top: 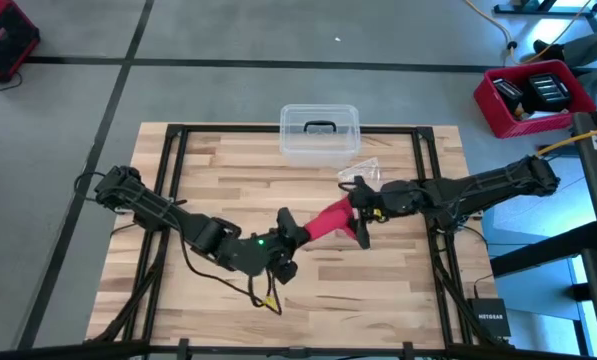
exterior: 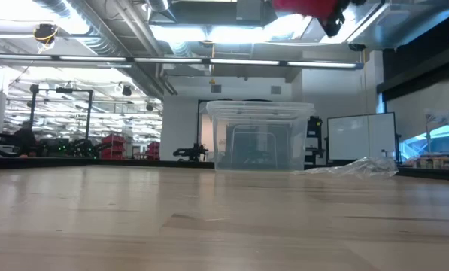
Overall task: Roll bandage
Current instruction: Roll the red bandage
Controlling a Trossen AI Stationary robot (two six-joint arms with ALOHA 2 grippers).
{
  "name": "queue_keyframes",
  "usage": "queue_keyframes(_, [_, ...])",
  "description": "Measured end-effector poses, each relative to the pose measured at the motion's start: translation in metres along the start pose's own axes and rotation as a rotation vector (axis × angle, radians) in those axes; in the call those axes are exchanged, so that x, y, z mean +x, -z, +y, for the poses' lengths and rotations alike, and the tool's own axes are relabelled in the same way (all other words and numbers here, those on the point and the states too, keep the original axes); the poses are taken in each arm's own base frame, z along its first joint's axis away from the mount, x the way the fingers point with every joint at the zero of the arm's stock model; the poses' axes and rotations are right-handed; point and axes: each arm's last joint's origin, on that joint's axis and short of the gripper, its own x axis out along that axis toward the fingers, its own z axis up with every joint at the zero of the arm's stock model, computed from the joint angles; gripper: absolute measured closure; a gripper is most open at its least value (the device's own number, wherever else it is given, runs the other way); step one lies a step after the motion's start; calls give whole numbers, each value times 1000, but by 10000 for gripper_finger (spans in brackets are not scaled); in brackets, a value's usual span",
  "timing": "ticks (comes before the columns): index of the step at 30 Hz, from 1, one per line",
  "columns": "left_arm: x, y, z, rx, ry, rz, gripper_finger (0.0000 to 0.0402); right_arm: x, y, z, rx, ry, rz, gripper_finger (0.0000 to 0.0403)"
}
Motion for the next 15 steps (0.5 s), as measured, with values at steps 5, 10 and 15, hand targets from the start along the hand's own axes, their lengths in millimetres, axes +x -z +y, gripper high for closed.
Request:
queue_keyframes(5, [7, 9, -25, -110, 149, 84, 384, -2, 0, -17, 27, 69, 35, 192])
queue_keyframes(10, [21, 8, -53, -108, 207, 144, 384, 6, 1, -28, 71, 81, 51, 193])
queue_keyframes(15, [34, 5, -76, -65, 305, 123, 384, 6, -3, -34, 87, 90, 52, 193])
